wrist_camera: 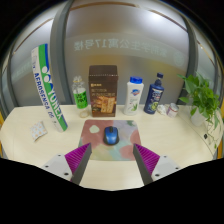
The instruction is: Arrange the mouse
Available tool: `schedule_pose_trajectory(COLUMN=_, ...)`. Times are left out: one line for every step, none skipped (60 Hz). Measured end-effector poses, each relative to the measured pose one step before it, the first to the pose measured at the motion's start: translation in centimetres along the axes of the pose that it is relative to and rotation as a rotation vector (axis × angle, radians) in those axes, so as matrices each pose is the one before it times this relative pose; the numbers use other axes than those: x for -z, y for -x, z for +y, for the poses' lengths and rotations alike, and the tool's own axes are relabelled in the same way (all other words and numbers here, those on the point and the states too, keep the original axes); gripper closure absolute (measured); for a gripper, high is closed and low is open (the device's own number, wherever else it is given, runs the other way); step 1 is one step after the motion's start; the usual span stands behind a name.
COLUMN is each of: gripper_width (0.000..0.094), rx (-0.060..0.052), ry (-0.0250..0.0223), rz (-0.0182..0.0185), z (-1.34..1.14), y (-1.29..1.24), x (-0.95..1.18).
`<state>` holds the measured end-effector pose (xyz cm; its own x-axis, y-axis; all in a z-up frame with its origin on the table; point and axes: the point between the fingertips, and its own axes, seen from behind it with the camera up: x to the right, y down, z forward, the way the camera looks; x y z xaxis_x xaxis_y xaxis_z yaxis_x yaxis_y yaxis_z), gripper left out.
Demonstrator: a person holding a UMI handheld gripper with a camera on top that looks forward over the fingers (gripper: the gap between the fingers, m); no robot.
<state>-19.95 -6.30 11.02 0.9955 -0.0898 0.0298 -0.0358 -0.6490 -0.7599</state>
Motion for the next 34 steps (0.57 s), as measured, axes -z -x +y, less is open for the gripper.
schedule_pose_trajectory(gripper_width=0.0083, rx=-0.0002, ry=0.00098, rz=0.00480, z=0.152, y=-0.107, x=0.648)
schedule_pose_trajectory(gripper_width=0.0084, rx=0.0005, ry=0.00140, rz=0.00501, z=0.136, y=-0.080, x=0.625)
schedule_pose_trajectory(gripper_width=0.0086, rx=0.0013, ry=0.00125, rz=0.00442, z=0.126, y=-0.077, x=0.588)
schedule_pose_trajectory(gripper_width=0.0083, rx=0.0014, ry=0.00046, rz=0.00397, z=0.134, y=-0.067, x=0.569)
schedule_pose_trajectory(gripper_width=0.0085, rx=0.0004, ry=-0.00036, rz=0.00394, z=0.140, y=-0.078, x=0.533)
schedule_pose_trajectory(gripper_width=0.0085, rx=-0.0006, ry=-0.00044, rz=0.00374, z=0.125, y=-0.047, x=0.529)
schedule_pose_trajectory(gripper_width=0.0084, rx=-0.0006, ry=-0.00066, rz=0.00265, z=0.106, y=-0.049, x=0.496)
schedule_pose_trajectory(gripper_width=0.0085, rx=0.0002, ry=-0.00121, rz=0.00168, z=0.088, y=-0.036, x=0.494)
schedule_pose_trajectory(gripper_width=0.0083, rx=0.0003, ry=-0.00126, rz=0.00184, z=0.103, y=-0.050, x=0.457)
schedule_pose_trajectory(gripper_width=0.0084, rx=-0.0008, ry=-0.00014, rz=0.00389, z=0.089, y=-0.069, x=0.484)
schedule_pose_trajectory(gripper_width=0.0085, rx=-0.0011, ry=0.00010, rz=0.00418, z=0.141, y=-0.057, x=0.428)
schedule_pose_trajectory(gripper_width=0.0084, rx=-0.0004, ry=0.00008, rz=0.00360, z=0.101, y=-0.051, x=0.368)
schedule_pose_trajectory(gripper_width=0.0085, rx=0.0010, ry=-0.00085, rz=0.00201, z=0.114, y=-0.061, x=0.355)
schedule_pose_trajectory(gripper_width=0.0084, rx=0.0015, ry=-0.00132, rz=0.00180, z=0.073, y=-0.049, x=0.353)
schedule_pose_trajectory(gripper_width=0.0084, rx=0.0010, ry=-0.00215, rz=0.00169, z=0.056, y=-0.046, x=0.317)
schedule_pose_trajectory(gripper_width=0.0085, rx=0.0010, ry=-0.00267, rz=0.00188, z=0.051, y=-0.047, x=0.318)
schedule_pose_trajectory(gripper_width=0.0084, rx=0.0020, ry=-0.00090, rz=0.00232, z=0.021, y=-0.003, x=0.292)
schedule_pose_trajectory(gripper_width=0.0084, rx=0.0021, ry=-0.00129, rz=0.00017, z=0.058, y=-0.028, x=0.291)
schedule_pose_trajectory(gripper_width=0.0085, rx=0.0007, ry=-0.00090, rz=-0.00046, z=0.072, y=0.027, x=0.266)
schedule_pose_trajectory(gripper_width=0.0085, rx=0.0001, ry=-0.00045, rz=-0.00087, z=0.072, y=0.013, x=0.218)
schedule_pose_trajectory(gripper_width=0.0085, rx=-0.0005, ry=-0.00020, rz=-0.00059, z=0.082, y=0.006, x=0.201)
schedule_pose_trajectory(gripper_width=0.0087, rx=0.0005, ry=0.00138, rz=-0.00017, z=0.111, y=0.005, x=0.180)
schedule_pose_trajectory(gripper_width=0.0084, rx=0.0019, ry=0.00179, rz=0.00110, z=0.130, y=-0.025, x=0.165)
schedule_pose_trajectory(gripper_width=0.0086, rx=0.0026, ry=0.00200, rz=0.00196, z=0.128, y=-0.046, x=0.160)
schedule_pose_trajectory(gripper_width=0.0085, rx=0.0027, ry=0.00262, rz=0.00206, z=0.111, y=-0.033, x=0.137)
schedule_pose_trajectory(gripper_width=0.0083, rx=0.0020, ry=0.00098, rz=0.00068, z=0.095, y=-0.050, x=0.143)
schedule_pose_trajectory(gripper_width=0.0082, rx=0.0016, ry=0.00001, rz=-0.00014, z=0.066, y=-0.011, x=0.123)
schedule_pose_trajectory(gripper_width=0.0084, rx=0.0021, ry=-0.00043, rz=-0.00096, z=0.063, y=0.016, x=0.105)
schedule_pose_trajectory(gripper_width=0.0085, rx=0.0026, ry=0.00033, rz=-0.00076, z=0.048, y=0.021, x=0.118)
schedule_pose_trajectory(gripper_width=0.0084, rx=0.0022, ry=0.00127, rz=-0.00135, z=0.045, y=0.052, x=0.056)
schedule_pose_trajectory(gripper_width=0.0082, rx=0.0017, ry=0.00198, rz=-0.00120, z=0.079, y=0.048, x=0.084)
schedule_pose_trajectory(gripper_width=0.0084, rx=0.0009, ry=0.00214, rz=-0.00084, z=0.073, y=0.040, x=0.049)
schedule_pose_trajectory(gripper_width=0.0084, rx=0.0002, ry=0.00118, rz=-0.00099, z=0.085, y=0.053, x=0.033)
schedule_pose_trajectory(gripper_width=0.0084, rx=0.0001, ry=-0.00101, rz=-0.00017, z=0.063, y=0.019, x=0.020)
